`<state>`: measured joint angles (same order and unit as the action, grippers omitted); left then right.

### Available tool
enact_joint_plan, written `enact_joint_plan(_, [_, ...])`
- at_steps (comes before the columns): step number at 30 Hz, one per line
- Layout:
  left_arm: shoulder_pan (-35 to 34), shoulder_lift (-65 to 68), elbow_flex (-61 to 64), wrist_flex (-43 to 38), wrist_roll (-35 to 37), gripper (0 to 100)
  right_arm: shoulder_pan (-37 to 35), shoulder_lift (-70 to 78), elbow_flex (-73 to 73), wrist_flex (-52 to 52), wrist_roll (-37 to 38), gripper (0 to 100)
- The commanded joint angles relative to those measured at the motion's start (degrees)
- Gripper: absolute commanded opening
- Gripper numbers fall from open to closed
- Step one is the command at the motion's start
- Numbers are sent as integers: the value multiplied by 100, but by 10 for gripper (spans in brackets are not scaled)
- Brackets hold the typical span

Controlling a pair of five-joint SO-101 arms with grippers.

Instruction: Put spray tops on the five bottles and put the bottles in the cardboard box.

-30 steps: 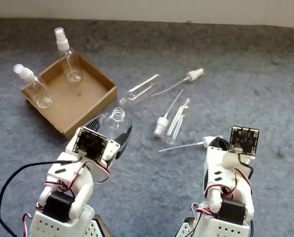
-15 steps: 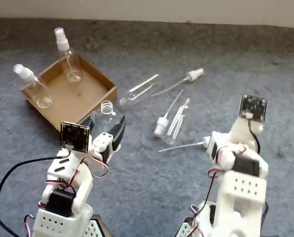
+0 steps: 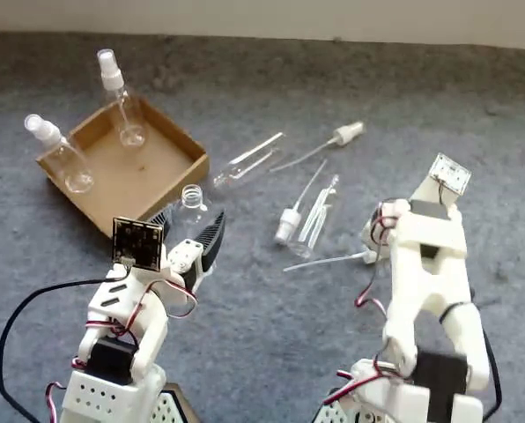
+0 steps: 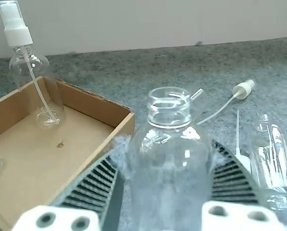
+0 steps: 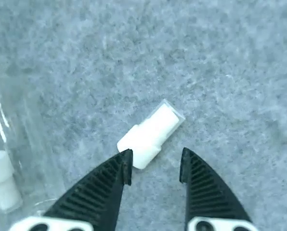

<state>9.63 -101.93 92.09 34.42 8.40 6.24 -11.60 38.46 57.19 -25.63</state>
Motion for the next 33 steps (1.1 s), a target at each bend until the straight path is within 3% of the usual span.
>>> enact_joint_plan(1, [-75, -92, -40, -44, 62, 46, -145, 505, -716, 13, -589, 156])
enact_joint_plan(11, [-75, -92, 75, -62, 53, 46, -110, 2062, -1314, 13, -862, 156])
enact_joint_plan(22, [-75, -92, 75, -53, 53, 44, 180, 2185, -1516, 31, -853, 151])
enact_joint_plan(28, [-66, -92, 84, -70, 53, 43, 338, 2185, -1516, 31, -826, 4])
enact_joint_plan(33, [-31, -92, 84, -53, 62, 42, 295, 2053, -1560, 31, 123, 7])
